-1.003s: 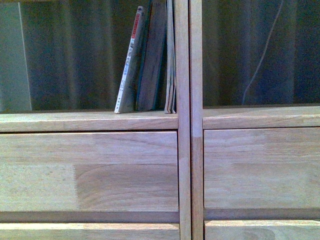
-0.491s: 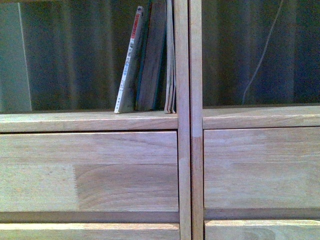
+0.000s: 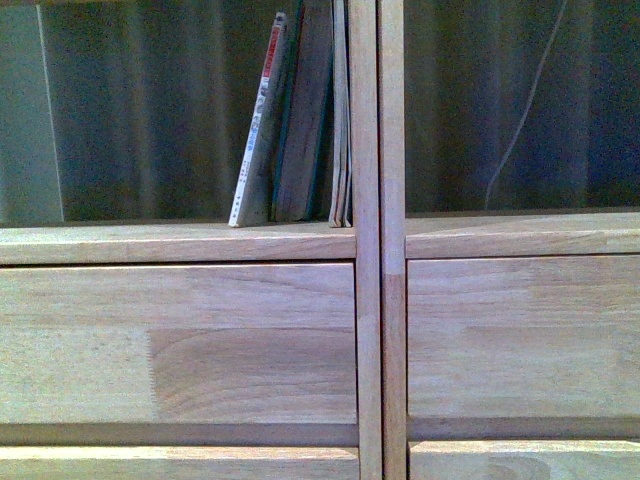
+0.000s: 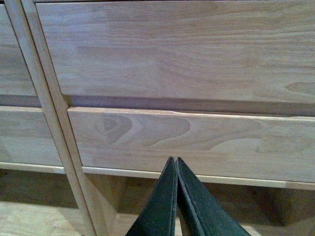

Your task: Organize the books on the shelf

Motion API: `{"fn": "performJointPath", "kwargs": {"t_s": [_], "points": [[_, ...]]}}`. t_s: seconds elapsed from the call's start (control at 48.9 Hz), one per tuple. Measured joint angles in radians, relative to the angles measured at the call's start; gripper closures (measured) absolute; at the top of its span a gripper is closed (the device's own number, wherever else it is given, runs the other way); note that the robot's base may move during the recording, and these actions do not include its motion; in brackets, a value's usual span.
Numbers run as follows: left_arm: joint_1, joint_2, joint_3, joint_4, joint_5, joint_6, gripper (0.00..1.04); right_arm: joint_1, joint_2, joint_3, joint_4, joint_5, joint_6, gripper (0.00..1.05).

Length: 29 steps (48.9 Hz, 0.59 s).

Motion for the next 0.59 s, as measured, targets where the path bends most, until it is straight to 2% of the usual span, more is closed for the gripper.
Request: {"fn": "performJointPath", "kwargs": {"t_s": [0.266,0.409,0.594], "points": [[0.0,-0.053,0.0,-0.056,0.0,0.0,1.02,0.0,0.0,0.0,0.0,0.0,0.0,1.02],[0.0,-0.196,0.0,-0.219,0.0,0.0,1.02,0.0,0.0,0.0,0.0,0.0,0.0,1.02],[0.0,-0.225,0.0,-0.233,0.0,0.0,1.02,0.0,0.0,0.0,0.0,0.0,0.0,1.02]]}}
